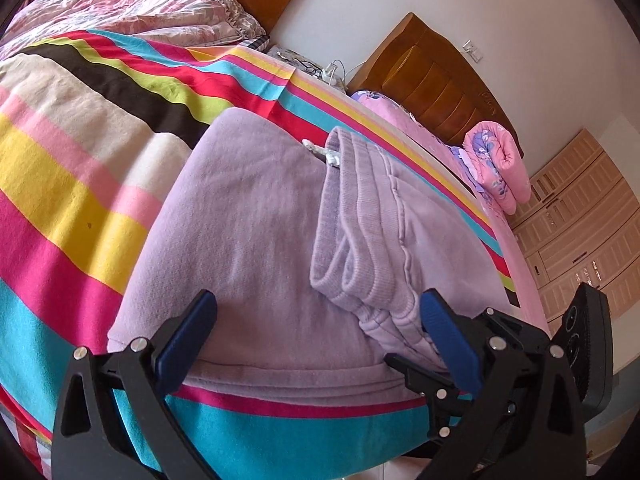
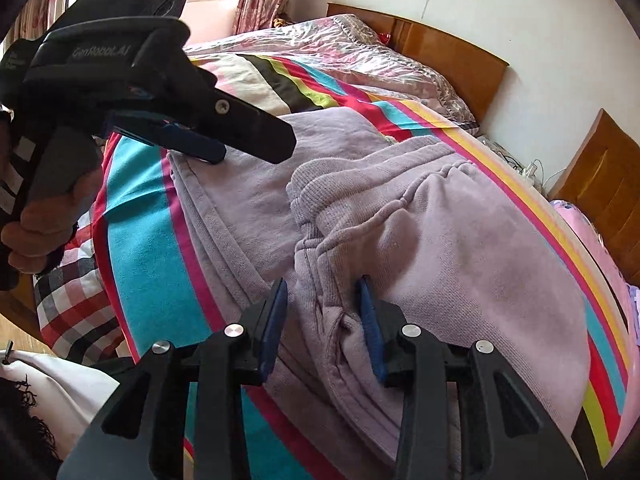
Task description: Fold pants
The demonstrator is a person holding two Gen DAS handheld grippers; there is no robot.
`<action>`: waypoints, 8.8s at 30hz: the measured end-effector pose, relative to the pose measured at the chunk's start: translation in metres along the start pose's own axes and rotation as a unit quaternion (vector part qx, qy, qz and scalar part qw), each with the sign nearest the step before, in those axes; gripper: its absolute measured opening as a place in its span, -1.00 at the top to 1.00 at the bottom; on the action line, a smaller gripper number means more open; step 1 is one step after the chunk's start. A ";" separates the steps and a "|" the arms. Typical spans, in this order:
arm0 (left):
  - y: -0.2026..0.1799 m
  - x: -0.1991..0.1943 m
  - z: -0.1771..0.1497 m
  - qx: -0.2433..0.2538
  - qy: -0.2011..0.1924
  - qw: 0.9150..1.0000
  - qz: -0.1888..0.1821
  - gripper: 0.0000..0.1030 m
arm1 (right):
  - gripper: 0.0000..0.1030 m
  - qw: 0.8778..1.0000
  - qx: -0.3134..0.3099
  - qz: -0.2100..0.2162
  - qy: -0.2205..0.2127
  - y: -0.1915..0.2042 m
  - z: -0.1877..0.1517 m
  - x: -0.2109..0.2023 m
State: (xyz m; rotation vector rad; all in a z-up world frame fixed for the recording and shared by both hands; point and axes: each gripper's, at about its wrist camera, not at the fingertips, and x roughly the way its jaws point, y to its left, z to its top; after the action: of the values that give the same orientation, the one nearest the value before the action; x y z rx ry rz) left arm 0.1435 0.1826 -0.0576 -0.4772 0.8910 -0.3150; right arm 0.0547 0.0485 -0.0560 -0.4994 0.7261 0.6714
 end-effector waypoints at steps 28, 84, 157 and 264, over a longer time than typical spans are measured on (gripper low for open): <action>-0.030 0.046 0.015 -0.090 0.056 0.988 -0.111 -0.43 | -0.13 0.988 0.043 -0.065 -0.132 -0.027 -0.025 -0.070; -0.050 0.086 0.020 -0.042 0.068 0.994 -0.076 0.28 | -0.65 0.956 0.217 -0.131 -0.145 -0.058 -0.145 -0.133; 0.001 0.038 0.020 0.153 -0.048 0.966 0.200 -0.97 | -0.45 0.966 0.223 0.111 -0.068 -0.235 0.012 0.044; -0.137 -0.073 -0.145 0.206 -0.176 0.930 0.249 -0.97 | -0.91 0.938 0.300 -0.130 -0.118 -0.017 -0.153 -0.170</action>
State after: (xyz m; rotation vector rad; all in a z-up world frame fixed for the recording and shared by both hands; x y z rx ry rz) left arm -0.0251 0.0612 -0.0152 0.0919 0.5458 0.0557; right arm -0.0956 -0.1227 -0.0267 0.0514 0.5845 0.2302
